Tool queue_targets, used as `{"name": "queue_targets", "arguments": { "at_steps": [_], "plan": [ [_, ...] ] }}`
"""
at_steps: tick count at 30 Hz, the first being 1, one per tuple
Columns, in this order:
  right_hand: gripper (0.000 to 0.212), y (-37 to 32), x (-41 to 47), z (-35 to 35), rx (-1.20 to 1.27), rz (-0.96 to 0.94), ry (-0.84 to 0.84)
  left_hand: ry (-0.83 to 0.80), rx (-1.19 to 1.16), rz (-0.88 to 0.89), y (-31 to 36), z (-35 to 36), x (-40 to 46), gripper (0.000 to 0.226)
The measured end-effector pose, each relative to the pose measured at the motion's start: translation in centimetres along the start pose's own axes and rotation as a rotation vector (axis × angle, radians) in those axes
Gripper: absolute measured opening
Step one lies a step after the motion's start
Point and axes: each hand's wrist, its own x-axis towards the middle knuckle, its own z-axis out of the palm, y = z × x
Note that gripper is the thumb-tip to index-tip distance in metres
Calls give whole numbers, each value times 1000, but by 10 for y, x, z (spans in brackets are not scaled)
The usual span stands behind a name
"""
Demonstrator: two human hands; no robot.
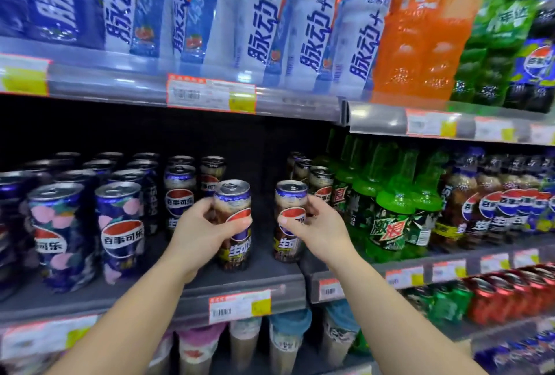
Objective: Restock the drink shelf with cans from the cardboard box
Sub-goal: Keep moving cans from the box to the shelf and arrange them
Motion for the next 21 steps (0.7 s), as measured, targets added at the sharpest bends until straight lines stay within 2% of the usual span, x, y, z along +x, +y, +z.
{"name": "queue_targets", "arguments": {
  "at_steps": [2,4,6,9,13,18,21],
  "plan": [
    [38,19,-1,-1,-164,80,-91,35,-12,-5,4,0,-1,31],
    [31,33,-5,-1,-437,160,-181,59,-22,0,8,-2,-3,32],
    [31,37,-3,-2,-606,177,-183,66,-44,16,11,-4,-6,34],
    [28,36,5,3,-565,145,-164,70,-48,19,11,-8,-13,42],
    [23,38,21,10,-575,93,-144,95,-43,19,10,-13,-18,30],
    [32,37,37,12,-649,122,-152,107,-45,11,6,-22,-18,53],
    [38,37,43,14,-689,142,-160,102,-50,18,5,-24,-18,52]
  ]
}}
